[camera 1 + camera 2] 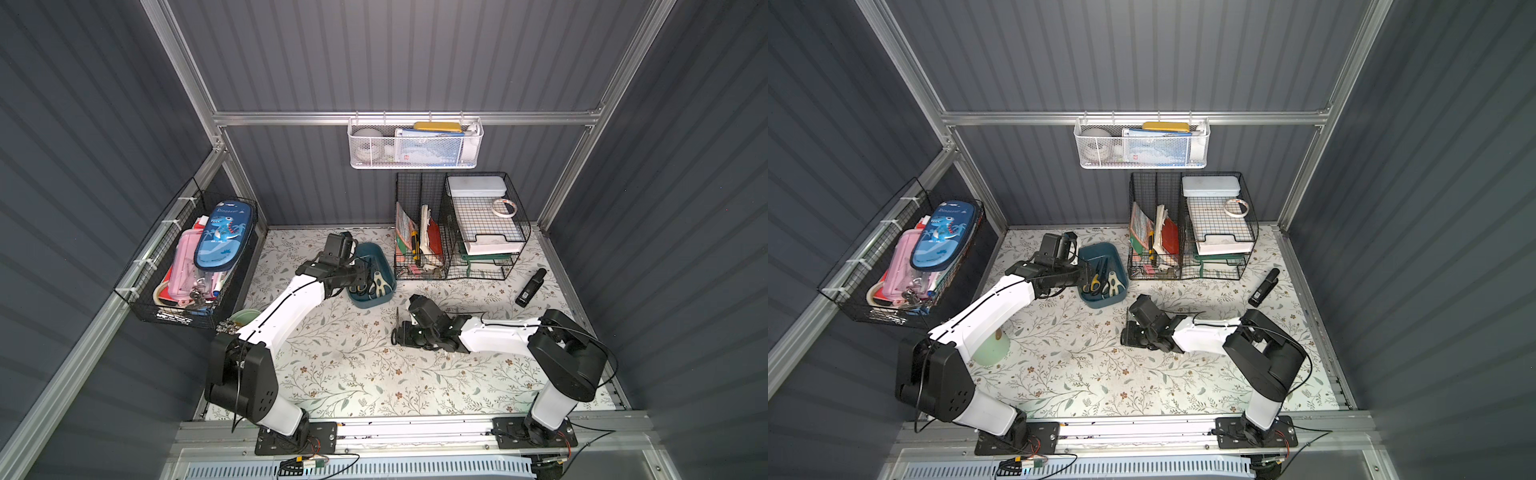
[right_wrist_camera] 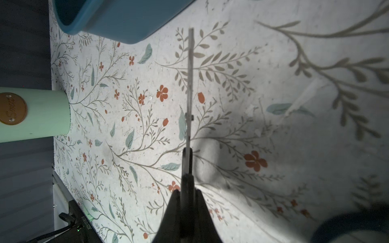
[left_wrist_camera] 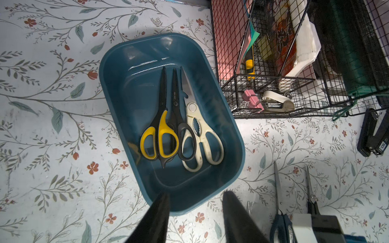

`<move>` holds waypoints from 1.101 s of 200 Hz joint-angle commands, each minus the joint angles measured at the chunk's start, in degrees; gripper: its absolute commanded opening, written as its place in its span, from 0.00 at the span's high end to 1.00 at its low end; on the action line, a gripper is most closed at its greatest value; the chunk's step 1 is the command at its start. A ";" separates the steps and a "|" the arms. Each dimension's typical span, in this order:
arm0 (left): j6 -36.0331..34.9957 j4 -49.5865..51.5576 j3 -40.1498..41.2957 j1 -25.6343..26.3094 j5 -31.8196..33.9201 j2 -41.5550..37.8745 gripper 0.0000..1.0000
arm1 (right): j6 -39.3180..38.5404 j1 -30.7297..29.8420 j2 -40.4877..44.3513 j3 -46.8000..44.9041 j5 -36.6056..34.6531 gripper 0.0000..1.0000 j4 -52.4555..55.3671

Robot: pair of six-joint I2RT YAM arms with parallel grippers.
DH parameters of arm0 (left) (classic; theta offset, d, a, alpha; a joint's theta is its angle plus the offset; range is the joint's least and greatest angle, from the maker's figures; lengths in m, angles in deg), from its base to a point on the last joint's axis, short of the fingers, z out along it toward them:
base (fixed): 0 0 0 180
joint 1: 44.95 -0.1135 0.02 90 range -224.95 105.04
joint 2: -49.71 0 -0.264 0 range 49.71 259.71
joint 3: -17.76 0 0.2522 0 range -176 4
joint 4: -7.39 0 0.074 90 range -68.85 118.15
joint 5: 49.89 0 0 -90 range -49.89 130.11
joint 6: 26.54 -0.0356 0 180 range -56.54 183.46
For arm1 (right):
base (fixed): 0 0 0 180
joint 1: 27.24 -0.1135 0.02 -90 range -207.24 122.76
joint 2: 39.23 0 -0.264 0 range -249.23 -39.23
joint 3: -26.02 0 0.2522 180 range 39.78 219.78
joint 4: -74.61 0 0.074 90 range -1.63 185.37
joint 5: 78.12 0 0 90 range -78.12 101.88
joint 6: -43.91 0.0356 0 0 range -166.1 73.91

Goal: Take the scissors out of the storage box
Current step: Place the scissors at the center of the board.

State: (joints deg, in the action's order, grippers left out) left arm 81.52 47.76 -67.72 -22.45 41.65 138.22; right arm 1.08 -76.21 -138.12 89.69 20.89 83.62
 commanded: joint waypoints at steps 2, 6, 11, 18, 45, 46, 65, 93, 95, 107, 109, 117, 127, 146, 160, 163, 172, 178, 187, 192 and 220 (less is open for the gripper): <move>0.28 0.11 0.19 -0.33 0.65 0.45 0.54 | 0.29 1.15 -0.61 -0.05 1.50 0.95 -0.08; 0.24 0.11 0.18 -0.35 0.66 0.44 0.54 | 0.32 1.22 -0.71 -0.22 1.68 0.95 0.00; 0.22 0.11 0.18 -0.43 0.66 0.53 0.54 | 0.36 1.39 -0.67 -0.40 1.93 0.95 0.09; 0.23 0.11 0.13 -0.52 0.66 0.56 0.54 | 0.36 1.55 -0.77 -0.60 2.36 0.94 0.17; 0.28 0.11 -0.17 -0.63 0.57 0.76 0.54 | -0.45 1.69 -1.28 -0.22 3.29 0.92 2.10; 0.25 0.11 -0.21 -0.62 0.57 0.73 0.54 | -0.48 1.69 -1.29 -0.19 3.33 0.91 2.20; 0.22 0.20 -0.36 -0.72 0.66 0.84 0.54 | -1.22 1.69 -1.48 -0.24 3.62 0.87 3.79; 0.04 0.44 -0.88 -0.88 0.74 1.05 0.54 | -2.08 1.78 -0.84 -1.12 3.82 0.81 5.39; 0.04 0.50 -0.94 -0.92 0.72 1.05 0.54 | -2.15 1.82 -0.84 -1.13 3.82 0.80 5.55; 0.04 0.53 -1.22 -0.97 0.75 1.16 0.54 | -2.65 1.86 -0.62 -1.13 3.52 0.79 6.58; 0.06 0.48 -1.22 -0.97 0.74 1.14 0.54 | -2.69 1.86 -0.61 -1.13 3.48 0.78 6.77; 0.13 0.46 -1.36 -1.06 0.74 1.29 0.55 | -2.74 1.95 -0.39 -1.05 3.13 0.76 7.46; 0.06 0.53 -1.57 -1.06 0.74 1.40 0.55 | -3.02 2.17 -0.04 -0.96 2.70 0.75 8.35; 0.04 0.55 -2.10 -1.06 0.67 1.79 0.55 | -4.13 2.47 0.54 -0.50 2.16 0.72 9.94; -0.05 0.63 -2.38 -1.06 0.66 2.17 0.55 | -5.53 2.56 0.93 0.66 1.67 0.69 12.80; -0.05 0.61 -2.46 -1.06 0.66 2.26 0.55 | -5.66 2.55 1.05 0.97 1.56 0.68 13.48; -0.08 0.64 -2.63 -1.06 0.65 2.52 0.55 | -6.44 2.48 1.24 1.71 1.45 0.65 15.08; -0.13 0.64 -2.67 -1.08 0.57 2.75 0.55 | -6.80 2.47 1.58 1.98 1.20 0.63 15.68; -0.14 0.53 -2.72 -1.10 0.52 3.11 0.55 | -7.50 2.49 2.10 2.21 0.92 0.61 16.28; -0.11 0.50 -2.82 -1.14 0.53 3.32 0.55 | -7.77 2.48 2.33 2.44 0.71 0.60 16.72; -0.13 0.02 -2.72 -1.09 0.39 4.20 0.56 | -9.50 2.48 3.17 3.98 0.14 0.57 18.97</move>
State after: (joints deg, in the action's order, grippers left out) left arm 81.50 47.74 -69.27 -23.26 41.87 141.04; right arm -5.58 -73.85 -136.39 91.35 22.55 98.00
